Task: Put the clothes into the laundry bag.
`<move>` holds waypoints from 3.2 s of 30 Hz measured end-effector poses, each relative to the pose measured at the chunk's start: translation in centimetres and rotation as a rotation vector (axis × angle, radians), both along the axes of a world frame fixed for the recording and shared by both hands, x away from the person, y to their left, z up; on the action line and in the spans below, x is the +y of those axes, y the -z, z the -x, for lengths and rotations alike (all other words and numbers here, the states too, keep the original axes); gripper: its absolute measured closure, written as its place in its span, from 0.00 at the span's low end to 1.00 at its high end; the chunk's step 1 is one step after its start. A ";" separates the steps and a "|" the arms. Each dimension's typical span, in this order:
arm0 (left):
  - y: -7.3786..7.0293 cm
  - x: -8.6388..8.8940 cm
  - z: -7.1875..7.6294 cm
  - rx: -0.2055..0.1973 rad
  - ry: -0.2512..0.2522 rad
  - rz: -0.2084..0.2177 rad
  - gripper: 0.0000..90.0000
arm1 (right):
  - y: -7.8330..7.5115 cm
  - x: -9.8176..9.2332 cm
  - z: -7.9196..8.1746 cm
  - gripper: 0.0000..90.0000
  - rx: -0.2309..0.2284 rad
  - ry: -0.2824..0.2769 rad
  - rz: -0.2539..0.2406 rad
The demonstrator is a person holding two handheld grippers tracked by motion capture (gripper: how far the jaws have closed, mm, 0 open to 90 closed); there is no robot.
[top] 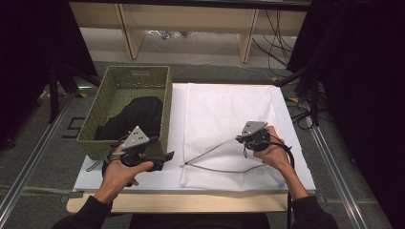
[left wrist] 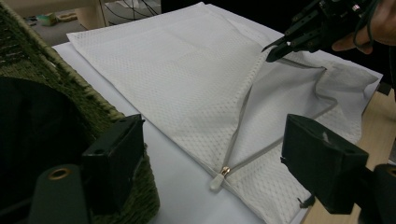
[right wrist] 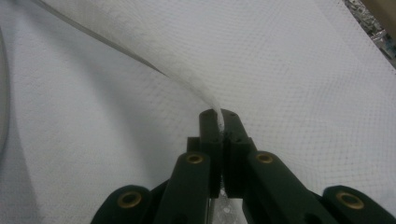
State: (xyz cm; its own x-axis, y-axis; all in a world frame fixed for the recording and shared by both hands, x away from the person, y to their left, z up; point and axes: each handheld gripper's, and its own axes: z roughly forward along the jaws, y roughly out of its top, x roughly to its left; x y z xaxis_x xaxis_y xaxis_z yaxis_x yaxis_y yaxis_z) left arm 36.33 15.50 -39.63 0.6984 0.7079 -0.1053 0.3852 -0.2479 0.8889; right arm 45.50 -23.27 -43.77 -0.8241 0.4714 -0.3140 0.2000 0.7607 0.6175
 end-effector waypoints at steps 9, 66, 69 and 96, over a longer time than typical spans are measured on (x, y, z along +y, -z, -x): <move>-2.5 3.3 -2.1 -0.032 -0.056 -0.040 0.17 | -0.6 0.0 -0.2 1.00 -0.001 0.003 -0.005; 6.6 8.5 -18.4 0.368 -0.092 -0.471 0.00 | -1.4 0.3 -0.4 0.99 -0.025 -0.032 0.024; 6.8 8.6 -18.4 0.367 -0.104 -0.462 0.02 | -1.4 0.3 -0.5 0.99 -0.034 -0.046 0.025; 2.1 9.7 -18.7 0.308 -0.219 -0.333 0.64 | -1.3 0.3 -0.6 0.99 -0.028 -0.051 0.025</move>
